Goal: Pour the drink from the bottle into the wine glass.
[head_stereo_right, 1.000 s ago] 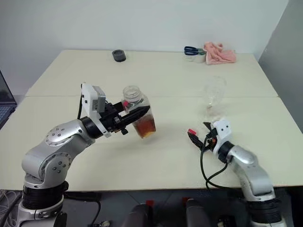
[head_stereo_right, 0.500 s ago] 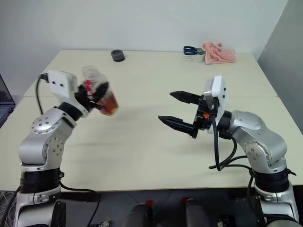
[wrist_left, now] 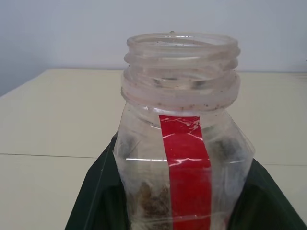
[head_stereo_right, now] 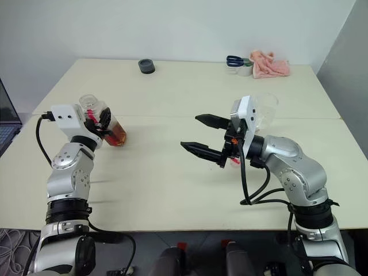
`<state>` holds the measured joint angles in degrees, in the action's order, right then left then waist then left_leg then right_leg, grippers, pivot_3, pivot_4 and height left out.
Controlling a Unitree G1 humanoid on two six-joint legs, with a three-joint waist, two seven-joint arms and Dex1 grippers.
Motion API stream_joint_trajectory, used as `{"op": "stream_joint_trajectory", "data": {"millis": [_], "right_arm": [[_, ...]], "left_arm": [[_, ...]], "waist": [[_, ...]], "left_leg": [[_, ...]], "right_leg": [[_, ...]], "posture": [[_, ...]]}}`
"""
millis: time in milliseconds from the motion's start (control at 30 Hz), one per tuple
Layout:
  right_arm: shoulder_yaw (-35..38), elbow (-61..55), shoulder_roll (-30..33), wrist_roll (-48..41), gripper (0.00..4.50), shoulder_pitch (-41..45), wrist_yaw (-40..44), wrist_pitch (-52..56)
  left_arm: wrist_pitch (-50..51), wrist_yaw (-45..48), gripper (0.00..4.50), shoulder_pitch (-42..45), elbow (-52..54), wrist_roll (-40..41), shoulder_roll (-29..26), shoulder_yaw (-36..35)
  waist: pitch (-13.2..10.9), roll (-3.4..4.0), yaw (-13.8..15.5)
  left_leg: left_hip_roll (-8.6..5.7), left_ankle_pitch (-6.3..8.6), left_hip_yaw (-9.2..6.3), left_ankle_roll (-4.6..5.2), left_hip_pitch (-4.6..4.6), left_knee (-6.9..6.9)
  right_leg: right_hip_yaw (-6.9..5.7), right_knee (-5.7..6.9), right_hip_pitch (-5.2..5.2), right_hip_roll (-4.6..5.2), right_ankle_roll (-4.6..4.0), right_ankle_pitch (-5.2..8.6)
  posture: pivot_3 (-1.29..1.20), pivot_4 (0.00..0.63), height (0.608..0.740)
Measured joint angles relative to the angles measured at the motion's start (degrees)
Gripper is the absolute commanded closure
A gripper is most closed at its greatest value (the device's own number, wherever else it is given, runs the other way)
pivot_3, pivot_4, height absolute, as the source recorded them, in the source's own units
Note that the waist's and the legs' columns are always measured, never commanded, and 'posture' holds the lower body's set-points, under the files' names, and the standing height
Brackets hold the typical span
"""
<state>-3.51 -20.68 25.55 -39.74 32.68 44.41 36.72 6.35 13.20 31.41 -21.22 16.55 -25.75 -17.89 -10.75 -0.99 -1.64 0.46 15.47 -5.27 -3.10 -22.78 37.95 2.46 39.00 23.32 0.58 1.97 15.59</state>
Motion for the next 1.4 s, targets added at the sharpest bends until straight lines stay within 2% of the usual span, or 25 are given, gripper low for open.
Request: {"op": "stream_joint_trajectory", "data": {"millis": [433,500,733,967,1400], "right_arm": [[-0.04,-0.54,-0.58,1.51,0.01,-2.12,-2.07,-0.28],[-0.04,-0.67,-0.59,1.51,0.00,-2.13,-2.23,-0.27],[-0.05,-0.80,-0.65,2.05,0.00,-2.17,-3.06,-0.26],[-0.11,-0.80,-1.13,2.54,0.00,-2.17,-3.30,-0.26],[-0.17,-3.14,-1.83,2.64,0.00,-7.39,-5.17,-0.17]], "left_arm": [[-4.71,5.31,2.67,0.49,-3.94,-1.50,-0.88,0.85],[-4.74,5.41,1.98,0.48,-3.95,-1.49,-0.88,0.84],[-4.37,5.94,0.02,-0.24,-4.08,-1.46,-0.83,0.86],[-2.80,5.88,0.02,-2.57,-2.79,-1.44,-0.47,0.86],[3.56,2.21,0.02,-11.30,9.53,-1.17,3.28,1.23]], "waist": [[0.00,0.00,-0.02],[0.00,0.00,-0.02],[0.00,0.00,-0.05],[0.00,0.00,-0.08],[0.01,-0.01,-0.06]], "left_leg": [[0.00,0.00,0.00,0.00,0.02,0.00],[0.00,0.00,-0.01,0.00,0.02,0.00],[0.00,0.00,-0.01,0.00,0.01,0.00],[0.00,0.00,-0.01,0.00,0.02,0.00],[0.06,0.00,-0.03,0.00,0.03,-0.01]], "right_leg": [[0.00,0.02,0.00,0.00,0.00,0.00],[0.00,0.03,0.00,0.00,0.00,0.00],[-0.01,0.02,0.00,-0.01,0.00,0.00],[0.00,0.03,-0.01,0.00,0.00,0.00],[0.02,0.03,-0.01,0.00,0.00,0.00]], "posture": [[0.00,0.150,0.740],[0.00,0.150,0.740],[0.00,0.150,0.740],[0.00,0.150,0.740],[0.00,0.150,0.740]]}}
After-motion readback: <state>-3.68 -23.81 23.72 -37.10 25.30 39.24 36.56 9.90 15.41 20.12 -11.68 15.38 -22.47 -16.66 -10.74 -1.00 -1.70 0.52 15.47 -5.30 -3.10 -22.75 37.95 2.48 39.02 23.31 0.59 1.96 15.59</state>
